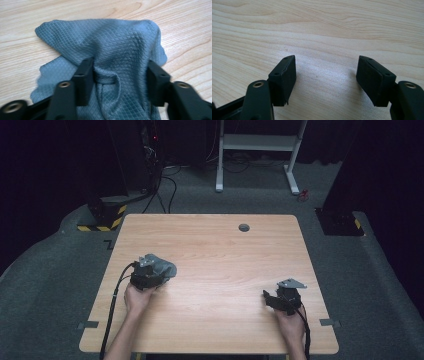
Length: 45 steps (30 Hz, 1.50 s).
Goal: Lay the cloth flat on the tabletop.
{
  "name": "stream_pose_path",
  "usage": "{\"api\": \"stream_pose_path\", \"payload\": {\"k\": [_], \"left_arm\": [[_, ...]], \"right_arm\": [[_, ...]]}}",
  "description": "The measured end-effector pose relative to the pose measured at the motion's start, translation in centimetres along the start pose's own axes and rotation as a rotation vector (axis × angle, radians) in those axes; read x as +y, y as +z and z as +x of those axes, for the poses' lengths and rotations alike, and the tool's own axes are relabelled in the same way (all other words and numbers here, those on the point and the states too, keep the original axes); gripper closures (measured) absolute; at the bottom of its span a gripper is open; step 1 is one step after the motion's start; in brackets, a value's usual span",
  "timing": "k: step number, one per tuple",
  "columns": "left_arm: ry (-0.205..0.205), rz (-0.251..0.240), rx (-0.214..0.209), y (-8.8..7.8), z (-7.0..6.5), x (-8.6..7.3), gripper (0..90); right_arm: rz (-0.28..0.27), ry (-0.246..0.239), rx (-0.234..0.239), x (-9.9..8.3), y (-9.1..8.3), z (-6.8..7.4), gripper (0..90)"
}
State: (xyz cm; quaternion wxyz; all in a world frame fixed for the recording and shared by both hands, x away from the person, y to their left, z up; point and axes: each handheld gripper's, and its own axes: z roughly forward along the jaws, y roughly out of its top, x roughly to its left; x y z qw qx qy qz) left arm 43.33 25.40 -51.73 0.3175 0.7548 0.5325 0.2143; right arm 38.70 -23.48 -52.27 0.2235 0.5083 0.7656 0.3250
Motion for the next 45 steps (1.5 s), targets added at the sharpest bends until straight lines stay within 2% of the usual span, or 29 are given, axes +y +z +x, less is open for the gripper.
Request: {"api": "stream_pose_path", "payload": {"k": [2, 3, 4, 7, 10, 14, 17, 18, 19, 20, 21, 22, 24, 26, 27, 29, 37, 45], "left_arm": [[0.007, 0.004, 0.009, 0.0, 0.0, 0.1, 57.9], [0.012, 0.009, 0.005, 0.0, 0.1, 0.2, 57.9], [0.013, 0.015, -0.004, 0.0, 0.2, 0.4, 66.5], [0.017, 0.02, -0.007, 0.1, 0.1, 0.5, 76.5], [0.026, 0.013, -0.013, 0.0, 0.0, 0.6, 80.5], [0.039, 0.0, -0.032, -0.2, -0.5, 0.6, 81.7], [0.042, -0.034, -0.084, -0.7, -1.2, 1.0, 81.8], [0.042, -0.034, -0.084, -0.7, -1.2, 1.0, 81.8], [0.022, -0.06, -0.131, -1.0, -1.7, 1.2, 81.8], [0.026, -0.065, -0.143, -1.2, -2.0, 1.3, 81.7], [0.026, -0.065, -0.143, -1.2, -2.0, 1.3, 81.7], [0.055, -0.059, -0.145, -1.2, -2.6, 1.6, 81.7], [0.063, -0.058, -0.151, -1.1, -2.9, 1.8, 81.7], [0.066, -0.067, -0.179, -1.0, -3.7, 2.1, 81.8], [0.066, -0.067, -0.179, -1.0, -3.7, 2.1, 81.8], [0.089, -0.075, -0.198, -1.1, -4.7, 2.4, 81.8], [0.083, -0.082, -0.264, -1.0, -6.3, 3.1, 81.8], [0.136, -0.09, -0.281, -1.2, -8.0, 3.9, 81.8]], "right_arm": [[0.0, 0.0, 0.0, 0.0, 0.0, 0.0, 32.1], [0.0, 0.0, 0.0, 0.0, 0.0, 0.0, 32.1], [0.0, 0.0, 0.0, 0.0, 0.0, 0.0, 32.1], [0.0, 0.001, 0.0, 0.0, 0.0, 0.0, 32.1], [0.0, 0.0, 0.0, 0.0, 0.0, 0.0, 32.1], [0.0, 0.001, 0.001, 0.0, 0.0, 0.0, 32.1], [0.0, 0.0, 0.0, 0.0, 0.0, 0.0, 32.1], [0.0, 0.0, 0.0, 0.0, 0.0, 0.0, 32.1], [0.0, 0.0, 0.0, 0.0, 0.0, 0.0, 32.1], [0.0, 0.0, 0.0, 0.0, 0.0, 0.0, 32.1], [0.0, 0.0, 0.0, 0.0, 0.0, 0.0, 32.1], [0.0, 0.0, 0.0, 0.0, 0.0, 0.0, 32.1], [0.0, 0.0, 0.0, 0.0, 0.0, 0.0, 32.1], [0.0, 0.0, 0.0, 0.0, 0.0, 0.0, 32.1], [0.0, 0.0, 0.0, 0.0, 0.0, 0.0, 32.1], [0.0, 0.0, 0.0, 0.0, 0.0, 0.0, 32.1], [0.0, -0.001, 0.003, 0.0, 0.0, 0.0, 32.8], [-0.001, -0.002, 0.003, 0.0, 0.0, 0.0, 32.7]]}}
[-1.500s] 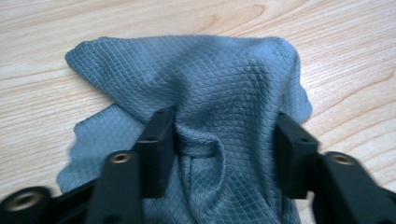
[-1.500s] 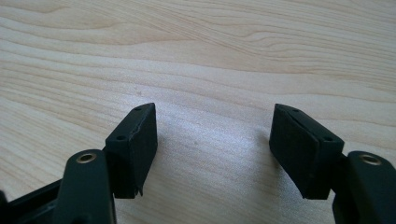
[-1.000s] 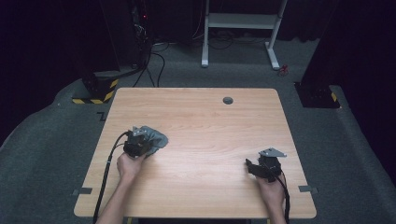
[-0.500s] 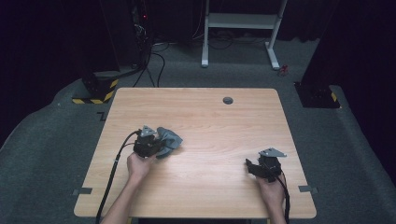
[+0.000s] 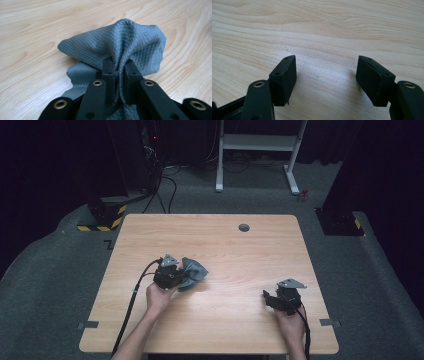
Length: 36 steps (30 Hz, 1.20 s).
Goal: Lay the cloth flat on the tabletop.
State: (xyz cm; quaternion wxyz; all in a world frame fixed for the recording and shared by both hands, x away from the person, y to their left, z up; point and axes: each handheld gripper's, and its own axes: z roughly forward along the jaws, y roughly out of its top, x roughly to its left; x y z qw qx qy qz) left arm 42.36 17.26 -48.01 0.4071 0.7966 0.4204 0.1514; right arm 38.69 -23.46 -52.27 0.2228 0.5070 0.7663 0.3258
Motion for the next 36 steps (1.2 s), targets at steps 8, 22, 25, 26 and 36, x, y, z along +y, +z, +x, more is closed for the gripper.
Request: {"api": "stream_pose_path", "payload": {"k": [8, 22, 25, 26, 36], "left_arm": [[0.032, 0.003, -0.046, 1.1, -2.1, 0.7, 81.7], [0.087, 0.014, -0.109, 3.2, -5.8, 1.5, 81.4], [0.09, 0.011, -0.115, 3.3, -6.2, 1.5, 81.3], [0.1, 0.011, -0.118, 3.5, -6.4, 1.6, 81.2], [0.128, 0.016, -0.113, 4.1, -7.3, 0.9, 60.9]], "right_arm": [[0.0, 0.001, 0.001, 0.0, 0.0, 0.0, 32.7], [0.0, 0.001, 0.001, 0.0, 0.0, 0.0, 32.7], [0.0, 0.0, 0.002, 0.0, 0.0, 0.0, 32.6], [0.0, 0.001, 0.002, 0.0, 0.0, 0.0, 32.7], [-0.003, -0.005, 0.01, 0.0, 0.0, 0.0, 35.2]]}}
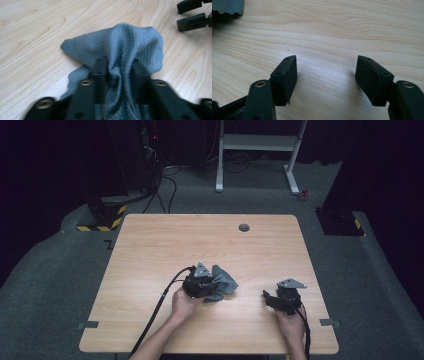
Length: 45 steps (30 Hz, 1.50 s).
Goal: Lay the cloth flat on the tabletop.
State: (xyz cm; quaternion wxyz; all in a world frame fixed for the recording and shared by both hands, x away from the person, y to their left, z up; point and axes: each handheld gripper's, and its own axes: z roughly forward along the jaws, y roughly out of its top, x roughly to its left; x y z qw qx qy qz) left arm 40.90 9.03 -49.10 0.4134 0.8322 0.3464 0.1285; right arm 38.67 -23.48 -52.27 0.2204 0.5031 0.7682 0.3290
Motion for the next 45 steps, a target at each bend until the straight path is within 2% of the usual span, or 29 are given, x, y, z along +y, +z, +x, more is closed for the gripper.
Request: {"api": "stream_pose_path", "payload": {"k": [2, 3, 4, 6, 8, 9, 12, 13, 14, 17, 19, 22, 26, 29, 33, 34, 37, 38, 39, 40, 41, 45], "left_arm": [[-0.002, -0.019, 0.014, -0.7, -0.1, -0.4, 58.4], [-0.005, -0.045, 0.028, -1.8, -0.3, -0.9, 54.1], [-0.005, -0.045, 0.028, -1.8, -0.3, -0.9, 52.9], [0.007, -0.061, 0.052, -3.0, -0.5, -1.7, 51.5], [0.016, -0.064, 0.059, -3.8, -0.7, -2.5, 50.5], [0.021, -0.056, 0.064, -4.4, -1.0, -3.5, 50.7], [0.032, -0.03, 0.065, -4.7, -1.6, -5.0, 51.8], [0.032, -0.03, 0.065, -4.7, -1.6, -5.0, 52.3], [0.032, -0.017, 0.07, -4.6, -1.9, -5.7, 53.1], [0.02, -0.009, 0.076, -4.3, -2.1, -6.3, 55.9], [0.011, 0.0, 0.078, -4.0, -2.1, -6.4, 58.4], [0.006, 0.01, 0.088, -3.6, -2.1, -6.4, 59.6], [-0.012, 0.003, 0.102, -3.3, -2.0, -6.4, 59.7], [-0.012, -0.002, 0.111, -3.2, -1.9, -6.4, 57.8], [-0.007, -0.004, 0.12, -3.1, -1.9, -6.4, 54.4], [-0.008, -0.006, 0.121, -3.0, -1.9, -6.4, 53.6], [-0.014, -0.012, 0.117, -3.0, -2.0, -6.5, 52.7], [-0.012, -0.011, 0.118, -3.0, -1.9, -6.6, 52.4], [-0.012, -0.011, 0.118, -3.0, -1.9, -6.6, 52.2], [-0.01, -0.01, 0.122, -2.9, -1.9, -6.6, 52.1], [-0.007, -0.009, 0.124, -2.9, -1.9, -6.6, 52.0], [-0.004, -0.002, 0.126, -2.8, -2.0, -6.8, 51.6]], "right_arm": [[0.0, -0.005, 0.001, 0.0, 0.0, 0.0, 35.5], [-0.001, -0.009, 0.003, 0.0, 0.0, 0.0, 36.8], [-0.003, -0.012, 0.004, 0.0, 0.0, 0.0, 37.4], [-0.003, -0.013, 0.005, 0.0, 0.0, 0.1, 38.5], [-0.004, -0.015, 0.009, 0.0, -0.1, 0.2, 40.5], [-0.007, -0.025, 0.021, -0.1, -0.1, 0.2, 44.1], [-0.016, -0.057, 0.049, -0.2, -0.3, 0.8, 55.3], [-0.016, -0.057, 0.049, -0.2, -0.3, 0.8, 55.3], [-0.015, -0.074, 0.072, -0.2, -0.4, 1.4, 59.5], [0.0, -0.096, 0.137, 0.1, -0.5, 2.6, 62.5], [-0.02, -0.116, 0.187, 0.4, -0.6, 3.9, 64.3], [-0.039, -0.177, 0.238, 0.9, -0.4, 6.0, 66.6], [-0.047, -0.213, 0.298, 1.8, 0.1, 8.2, 66.4], [-0.053, -0.244, 0.292, 2.4, 0.6, 9.5, 62.1], [-0.05, -0.251, 0.286, 3.0, 1.2, 10.5, 59.5], [-0.04, -0.253, 0.273, 3.5, 1.7, 10.9, 58.7], [-0.04, -0.239, 0.267, 3.8, 2.1, 11.2, 62.5], [-0.021, -0.24, 0.26, 4.0, 2.6, 11.2, 70.9], [-0.021, -0.24, 0.26, 4.0, 2.6, 11.2, 70.9], [-0.013, -0.24, 0.257, 4.1, 2.8, 11.2, 81.2], [-0.011, -0.241, 0.255, 4.2, 2.9, 11.1, 84.8], [-0.022, -0.23, 0.252, 4.6, 2.7, 10.8, 88.5]]}}
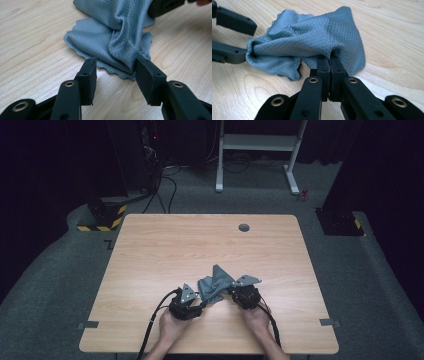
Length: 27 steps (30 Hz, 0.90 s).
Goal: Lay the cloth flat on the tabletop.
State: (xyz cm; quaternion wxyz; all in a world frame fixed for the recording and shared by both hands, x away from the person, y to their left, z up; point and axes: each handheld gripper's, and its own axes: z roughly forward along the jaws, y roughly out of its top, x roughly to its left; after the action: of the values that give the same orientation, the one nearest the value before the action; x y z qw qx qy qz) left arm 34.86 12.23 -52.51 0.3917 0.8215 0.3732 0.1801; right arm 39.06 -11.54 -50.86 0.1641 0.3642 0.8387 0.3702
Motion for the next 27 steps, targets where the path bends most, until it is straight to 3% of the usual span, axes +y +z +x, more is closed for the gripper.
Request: {"api": "stream_pose_path", "payload": {"k": [10, 21, 22, 24, 27], "left_arm": [[0.003, 0.021, 0.017, 0.1, 0.2, 0.1, 52.8], [-0.012, 0.02, 0.022, 0.2, 0.1, 0.1, 55.1], [-0.012, 0.02, 0.022, 0.2, 0.1, 0.1, 54.4], [-0.035, 0.009, -0.016, 0.3, -0.2, 0.3, 51.3], [-0.016, -0.001, 0.0, 0.5, -0.9, 1.2, 49.4]], "right_arm": [[-0.001, 0.009, -0.007, 0.9, -0.9, -1.0, 88.2], [0.005, 0.082, -0.05, 1.6, -1.7, -3.6, 88.2], [0.005, 0.082, -0.05, 1.6, -1.7, -3.6, 88.2], [0.019, 0.072, -0.043, 1.4, -1.5, -3.2, 88.1], [0.025, 0.054, -0.035, 1.3, -1.2, -2.8, 88.1]]}}
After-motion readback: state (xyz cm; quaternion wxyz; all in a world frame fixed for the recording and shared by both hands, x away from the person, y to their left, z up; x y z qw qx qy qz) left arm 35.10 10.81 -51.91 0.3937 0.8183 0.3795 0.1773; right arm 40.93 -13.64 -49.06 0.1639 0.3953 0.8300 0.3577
